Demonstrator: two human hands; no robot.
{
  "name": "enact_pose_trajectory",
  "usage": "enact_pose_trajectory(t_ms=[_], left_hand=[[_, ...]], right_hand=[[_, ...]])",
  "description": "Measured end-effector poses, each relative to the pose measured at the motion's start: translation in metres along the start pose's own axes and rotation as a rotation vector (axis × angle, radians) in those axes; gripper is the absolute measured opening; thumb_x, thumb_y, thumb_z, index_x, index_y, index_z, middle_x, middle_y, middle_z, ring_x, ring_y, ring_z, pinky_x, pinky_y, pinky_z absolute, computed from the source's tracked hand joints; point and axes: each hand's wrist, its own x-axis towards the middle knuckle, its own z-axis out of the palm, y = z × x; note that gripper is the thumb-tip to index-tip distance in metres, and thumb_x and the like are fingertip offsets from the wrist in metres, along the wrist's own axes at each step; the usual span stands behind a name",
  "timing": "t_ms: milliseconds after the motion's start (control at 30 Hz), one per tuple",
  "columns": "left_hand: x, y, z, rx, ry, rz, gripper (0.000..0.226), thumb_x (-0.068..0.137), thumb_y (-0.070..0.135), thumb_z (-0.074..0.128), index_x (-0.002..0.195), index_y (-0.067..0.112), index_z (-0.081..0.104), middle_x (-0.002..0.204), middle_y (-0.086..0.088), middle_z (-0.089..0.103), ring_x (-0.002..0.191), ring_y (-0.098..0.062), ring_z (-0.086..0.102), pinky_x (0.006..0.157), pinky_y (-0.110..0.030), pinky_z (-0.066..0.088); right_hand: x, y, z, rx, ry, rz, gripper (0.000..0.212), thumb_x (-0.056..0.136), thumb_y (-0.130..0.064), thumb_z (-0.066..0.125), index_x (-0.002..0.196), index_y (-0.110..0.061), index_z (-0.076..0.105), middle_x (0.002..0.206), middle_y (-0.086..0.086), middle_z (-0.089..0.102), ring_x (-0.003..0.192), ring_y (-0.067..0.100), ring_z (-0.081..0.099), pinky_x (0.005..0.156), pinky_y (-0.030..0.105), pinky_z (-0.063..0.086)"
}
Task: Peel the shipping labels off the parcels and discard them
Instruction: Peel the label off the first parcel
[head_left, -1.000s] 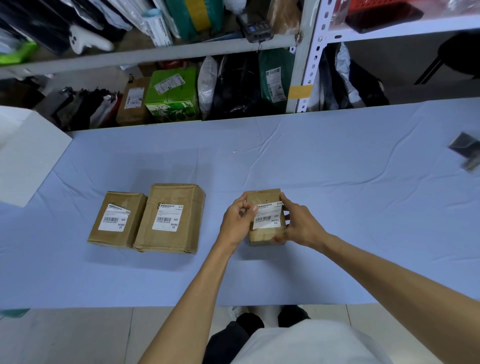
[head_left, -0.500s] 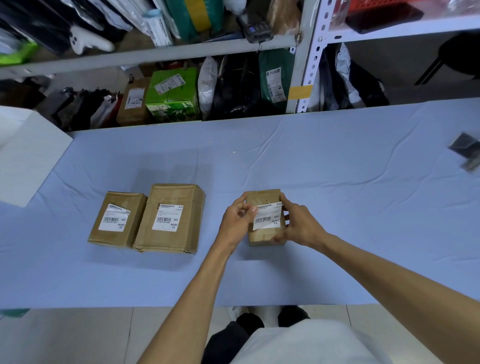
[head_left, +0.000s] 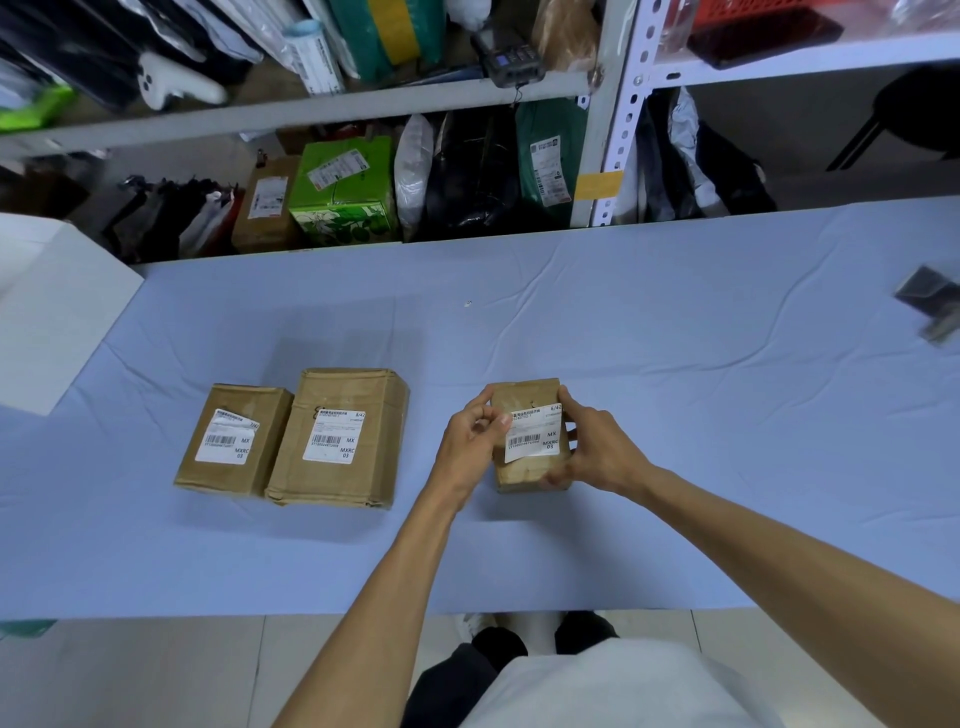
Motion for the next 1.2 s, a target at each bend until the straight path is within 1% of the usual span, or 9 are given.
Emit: enact_pose_trajectory(t_ms=[267,400,567,733,800,867,967,1100,1200], left_hand=[[-0.001,0.001,-0.002,-0.041,-0.003,-0.020,0.017,0.096,0.009,0.053,0.082,0.004,0.061,0.152,0.007,0.036,0.106,-0.011,0.063,0.094,-0.054,0.051],[-0.004,0.008,-0.002,-0.094,-0.026,-0.033,0.018,0.099,0.013,0.049,0.103,0.008,0.066,0.145,0.010,0.045,0.101,-0.004,0.065,0.088,-0.047,0.054],[-0.005,0.010,0.004,0.016,0.016,-0.032,0.021,0.096,0.016,0.055,0.076,0.012,0.060,0.153,0.007,0.034,0.116,-0.015,0.059,0.101,-0.049,0.047],[-0.008,0.012,0.004,-0.020,0.028,-0.029,0.012,0.095,0.014,0.057,0.085,0.007,0.060,0.133,0.014,0.048,0.092,0.002,0.065,0.094,-0.043,0.053],[-0.010,0.013,0.004,-0.118,0.042,-0.038,0.006,0.092,0.007,0.060,0.089,0.011,0.057,0.127,0.004,0.054,0.095,-0.007,0.065,0.083,-0.038,0.054],[-0.011,0.011,0.002,-0.201,0.050,-0.022,0.021,0.089,-0.002,0.061,0.098,0.016,0.054,0.128,-0.003,0.052,0.103,-0.014,0.063,0.078,-0.034,0.056],[-0.015,0.006,-0.002,-0.182,0.061,0.002,0.054,0.085,-0.006,0.064,0.120,0.034,0.051,0.141,-0.004,0.041,0.123,-0.015,0.052,0.093,-0.045,0.054],[-0.021,0.002,-0.003,-0.178,0.044,-0.014,0.083,0.082,-0.008,0.067,0.142,0.039,0.033,0.137,-0.004,0.047,0.111,0.002,0.058,0.089,-0.034,0.056],[-0.020,-0.006,-0.002,-0.173,0.017,-0.033,0.092,0.079,-0.011,0.068,0.144,0.041,0.027,0.136,-0.011,0.052,0.119,-0.012,0.058,0.086,-0.025,0.055]], right_hand=[[0.000,0.000,0.000,-0.014,0.004,-0.008,0.119,0.055,-0.007,0.086,0.151,-0.017,0.018,0.115,-0.002,0.063,0.095,0.017,0.064,0.077,0.028,0.057],[0.001,0.001,-0.001,-0.025,-0.009,-0.024,0.116,0.058,-0.011,0.084,0.152,-0.018,0.017,0.119,-0.001,0.062,0.098,0.017,0.063,0.078,0.028,0.056],[-0.001,-0.001,-0.002,-0.054,0.006,-0.051,0.103,0.066,-0.009,0.082,0.149,-0.016,0.022,0.095,-0.011,0.060,0.076,-0.004,0.056,0.060,0.002,0.044],[0.000,0.003,-0.002,-0.059,0.015,-0.055,0.086,0.058,-0.004,0.082,0.134,-0.020,0.043,0.087,-0.020,0.061,0.077,0.000,0.058,0.056,0.004,0.042],[0.000,0.004,0.000,-0.015,0.019,-0.056,0.097,0.055,-0.004,0.084,0.138,-0.027,0.039,0.098,-0.018,0.064,0.086,0.006,0.061,0.062,0.008,0.046],[-0.002,0.004,0.003,0.055,0.020,-0.042,0.116,0.058,-0.005,0.086,0.148,-0.033,0.018,0.116,-0.014,0.058,0.094,0.011,0.062,0.067,0.015,0.051],[0.000,0.002,0.005,0.037,0.040,0.011,0.136,0.062,-0.017,0.088,0.150,-0.032,-0.013,0.125,-0.007,0.045,0.102,0.017,0.058,0.077,0.023,0.051],[0.005,0.005,0.006,-0.022,0.121,0.036,0.143,0.050,-0.044,0.091,0.152,-0.031,-0.009,0.131,0.000,0.046,0.112,0.023,0.055,0.096,0.040,0.047],[0.007,0.006,0.007,0.030,0.174,0.054,0.141,0.048,-0.052,0.090,0.151,-0.036,-0.005,0.126,0.000,0.043,0.110,0.019,0.053,0.095,0.039,0.048]])
